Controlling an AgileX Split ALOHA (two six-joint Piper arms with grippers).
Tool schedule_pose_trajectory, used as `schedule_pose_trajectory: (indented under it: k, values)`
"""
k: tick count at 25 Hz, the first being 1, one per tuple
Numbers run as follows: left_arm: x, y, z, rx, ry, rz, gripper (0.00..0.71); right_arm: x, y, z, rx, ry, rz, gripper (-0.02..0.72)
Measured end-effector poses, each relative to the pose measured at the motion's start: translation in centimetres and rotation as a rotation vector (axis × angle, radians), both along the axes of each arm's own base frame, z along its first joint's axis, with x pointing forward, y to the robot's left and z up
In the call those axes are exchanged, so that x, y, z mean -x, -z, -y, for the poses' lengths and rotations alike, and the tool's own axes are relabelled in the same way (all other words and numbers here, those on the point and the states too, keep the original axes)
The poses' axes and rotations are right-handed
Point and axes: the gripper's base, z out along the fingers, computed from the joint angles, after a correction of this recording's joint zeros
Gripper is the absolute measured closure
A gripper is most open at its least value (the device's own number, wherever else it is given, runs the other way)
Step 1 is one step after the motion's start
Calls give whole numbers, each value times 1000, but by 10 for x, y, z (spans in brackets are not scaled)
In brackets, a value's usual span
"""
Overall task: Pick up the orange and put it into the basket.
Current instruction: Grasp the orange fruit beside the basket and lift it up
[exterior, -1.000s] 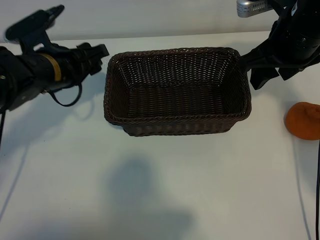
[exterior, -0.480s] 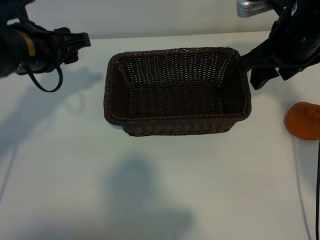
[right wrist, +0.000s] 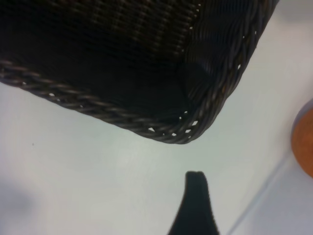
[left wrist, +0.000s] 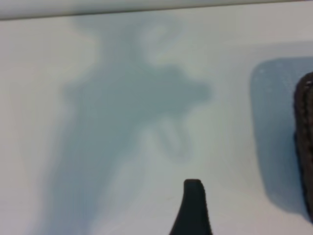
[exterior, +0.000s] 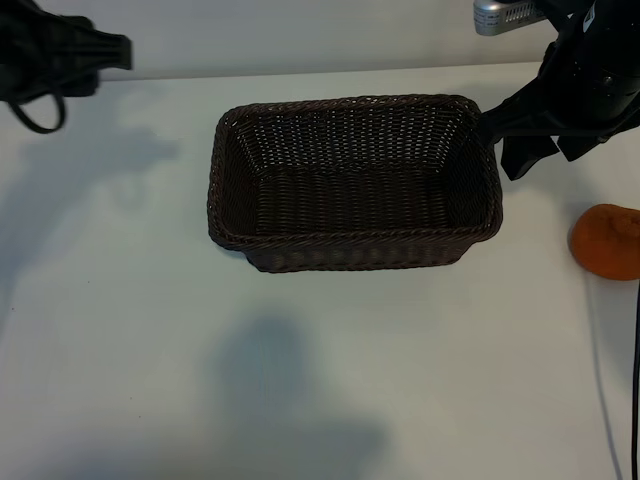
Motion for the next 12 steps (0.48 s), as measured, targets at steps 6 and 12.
schedule_pose_trajectory:
  k: [6,12]
  values:
    - [27,-32,-20,18,-23,95,114,0,0,0,1,0,-4,156]
    - [54,-61,-60,82,-64,170,114,0,0,0,1,0,-4,156]
